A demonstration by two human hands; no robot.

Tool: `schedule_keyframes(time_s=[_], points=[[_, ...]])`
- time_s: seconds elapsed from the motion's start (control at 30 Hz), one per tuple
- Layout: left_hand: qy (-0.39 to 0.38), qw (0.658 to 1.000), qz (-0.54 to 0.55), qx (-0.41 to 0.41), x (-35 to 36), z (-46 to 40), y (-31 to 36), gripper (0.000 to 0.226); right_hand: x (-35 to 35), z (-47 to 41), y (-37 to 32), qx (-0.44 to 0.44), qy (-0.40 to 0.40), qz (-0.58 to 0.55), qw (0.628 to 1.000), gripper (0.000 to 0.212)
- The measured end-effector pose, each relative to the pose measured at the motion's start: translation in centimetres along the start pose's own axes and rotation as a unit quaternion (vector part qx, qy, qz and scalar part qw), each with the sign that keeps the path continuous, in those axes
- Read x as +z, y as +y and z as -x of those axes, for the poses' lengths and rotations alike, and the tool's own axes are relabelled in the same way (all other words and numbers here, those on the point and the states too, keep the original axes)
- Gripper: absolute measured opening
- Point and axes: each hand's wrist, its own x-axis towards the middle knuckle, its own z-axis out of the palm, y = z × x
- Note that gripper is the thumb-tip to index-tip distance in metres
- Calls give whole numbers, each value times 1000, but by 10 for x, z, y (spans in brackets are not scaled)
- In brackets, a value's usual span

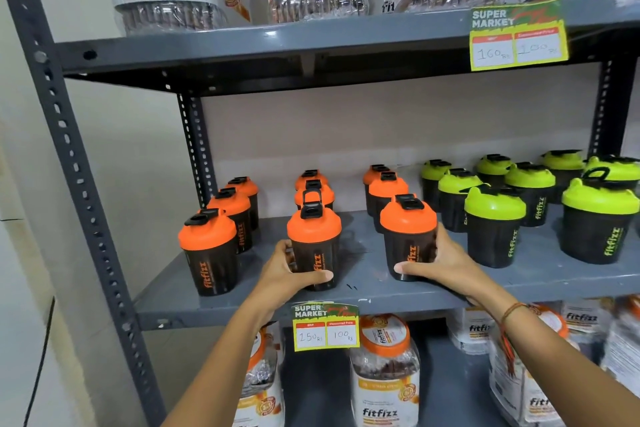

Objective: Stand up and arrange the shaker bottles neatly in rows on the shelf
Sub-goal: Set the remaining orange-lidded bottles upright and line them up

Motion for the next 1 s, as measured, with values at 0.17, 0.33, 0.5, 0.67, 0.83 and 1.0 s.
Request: schedule_keyframes(time_s=[0.17, 0.33, 0.5, 0.67, 0.83, 1.0], points=[[-30, 1000, -4, -4, -3, 3, 4, 102, -3, 1, -3, -1, -20, -60, 998, 117], [-78, 988, 133, 16, -29, 3, 18, 125, -17, -4, -13, 17, 49, -153, 987, 115], [48, 984, 167, 46, -45, -46, 58, 81, -40, -29, -69, -66, 192, -186, 961, 49], [77, 993, 73, 46, -41, -104, 73, 54, -52, -97, -97, -63, 135, 6, 989, 44], [44, 999, 7, -11, -28, -139, 59, 83, -44, -159, -80, 39, -13, 241, 970, 78], [-8, 1000, -15, -4, -19, -157, 44, 47, -36, -178, -68, 81, -85, 295, 948, 92]])
